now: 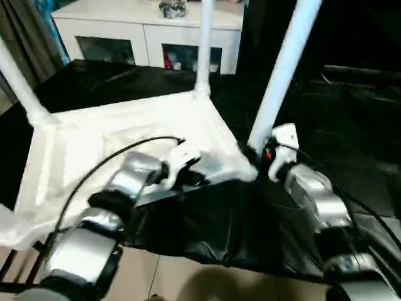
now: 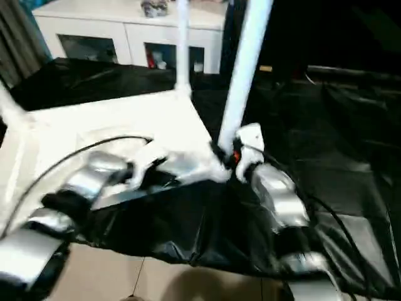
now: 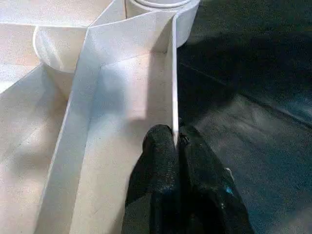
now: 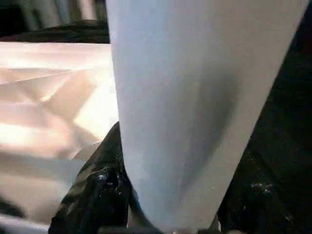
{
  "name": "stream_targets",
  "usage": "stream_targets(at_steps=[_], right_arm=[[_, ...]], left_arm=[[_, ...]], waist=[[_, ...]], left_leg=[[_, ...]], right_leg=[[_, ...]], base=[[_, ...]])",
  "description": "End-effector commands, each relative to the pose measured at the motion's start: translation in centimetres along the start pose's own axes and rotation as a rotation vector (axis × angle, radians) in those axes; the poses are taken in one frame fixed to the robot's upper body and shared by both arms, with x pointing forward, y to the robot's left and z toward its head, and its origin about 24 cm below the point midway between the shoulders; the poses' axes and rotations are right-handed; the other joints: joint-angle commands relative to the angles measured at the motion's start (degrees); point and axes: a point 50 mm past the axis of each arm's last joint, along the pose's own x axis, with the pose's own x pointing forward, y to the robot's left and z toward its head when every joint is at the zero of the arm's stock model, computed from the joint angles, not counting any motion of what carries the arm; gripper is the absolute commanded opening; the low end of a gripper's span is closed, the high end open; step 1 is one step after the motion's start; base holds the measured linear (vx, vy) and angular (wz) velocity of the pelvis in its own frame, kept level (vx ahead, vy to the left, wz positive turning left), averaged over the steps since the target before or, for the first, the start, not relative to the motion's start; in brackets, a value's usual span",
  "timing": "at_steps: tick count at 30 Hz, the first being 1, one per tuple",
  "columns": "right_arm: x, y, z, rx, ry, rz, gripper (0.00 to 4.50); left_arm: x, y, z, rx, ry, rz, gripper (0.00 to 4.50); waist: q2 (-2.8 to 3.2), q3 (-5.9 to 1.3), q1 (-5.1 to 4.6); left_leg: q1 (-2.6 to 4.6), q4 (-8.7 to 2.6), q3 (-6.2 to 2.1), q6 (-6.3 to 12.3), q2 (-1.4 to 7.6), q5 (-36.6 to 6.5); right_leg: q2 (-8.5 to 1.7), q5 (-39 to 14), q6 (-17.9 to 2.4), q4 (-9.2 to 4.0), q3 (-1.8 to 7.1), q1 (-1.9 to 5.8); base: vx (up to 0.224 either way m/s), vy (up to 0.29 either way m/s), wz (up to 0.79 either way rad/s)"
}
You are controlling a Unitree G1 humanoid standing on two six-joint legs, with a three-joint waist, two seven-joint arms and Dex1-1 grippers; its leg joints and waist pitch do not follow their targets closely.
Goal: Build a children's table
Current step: Insert table leg to table base
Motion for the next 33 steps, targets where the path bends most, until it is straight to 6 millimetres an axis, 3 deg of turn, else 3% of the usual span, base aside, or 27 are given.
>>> stream_targets(at_steps=[1,7,12,13,19,24,29,33], right_arm=[[0.2,2.4,-4.9,0.097,0.195,0.019,1.88],[1.2,3.7,-4.6,0.104,0.188,0.014,1.88],[1.8,4.5,-4.1,0.093,0.153,0.041,1.88],[1.8,4.5,-3.9,0.091,0.136,0.046,2.23],[1.9,4.1,-3.0,0.105,0.073,0.062,2.78],[1.7,3.8,-2.3,0.079,0.028,0.116,3.23],[1.2,2.9,-1.3,0.017,0.004,0.185,3.7],[0.4,2.6,-1.0,-0.027,0.003,0.288,3.7]], left_arm=[[0.6,0.1,3.9,0.085,-0.11,0.087,0.0],[0.9,-0.3,3.4,0.1,-0.079,0.085,0.0],[0.8,-0.4,3.4,0.097,-0.099,0.078,0.0],[0.8,-0.5,3.5,0.104,-0.114,0.07,0.0],[0.5,-0.8,3.6,0.115,-0.175,0.02,0.0],[0.0,-0.8,3.3,0.12,-0.188,-0.025,0.0],[-0.7,-0.8,2.5,0.157,-0.158,-0.087,0.0],[-1.3,-0.9,1.9,0.177,-0.139,-0.138,0.0]], waist=[[-0.08,-2.8,0.15],[-0.1,-3.12,0.27],[-0.1,-2.78,0.08],[-0.03,-2.79,-0.06],[0.1,-2.96,-0.21],[0.11,-3.19,-0.08],[0.17,-3.59,0.14],[0.19,-3.91,0.6]], left_leg=[[1.07,-5.27,-2.57,-1.69,4.53,-19.22],[0.68,-5.16,-2.28,-0.11,4.37,-15.43],[0.77,-5.32,-2.41,-0.42,4.34,-17.63],[0.79,-5.46,-2.57,-0.89,4.53,-18.41],[0.8,-5.4,-2.4,-0.83,4.47,-18.19],[0.37,-5.14,-2.18,1.16,4.38,-13.79],[0.14,-4.63,-1.93,3.46,4.34,-8.66],[-0.01,-4.19,-1.76,5.2,4.54,-5.65]], right_leg=[[-5.71,-20.05,-11.05,-4.82,4.3,1.28],[-5.48,-14.44,-11.97,-4.12,4.28,1.82],[-5.63,-20.22,-10.63,-4.82,4.2,1.73],[-5.55,-20.32,-10.49,-4.75,4.24,1.65],[-5.6,-17.42,-11.67,-4.45,4.41,1.71],[-5.51,-13.42,-12.37,-3.92,4.37,2.12],[-5.31,-6.15,-14.54,-2.95,4.21,2.46],[-5.18,-1.48,-15.42,-2.19,4.1,2.46]], base=[[0.0,0.0,0.0],[0.0,0.0,0.0],[0.0,0.0,0.0],[0.0,0.0,0.0],[0.0,0.0,0.0],[0.0,0.0,0.0],[0.0,0.0,0.0],[0.0,0.0,0.0]])
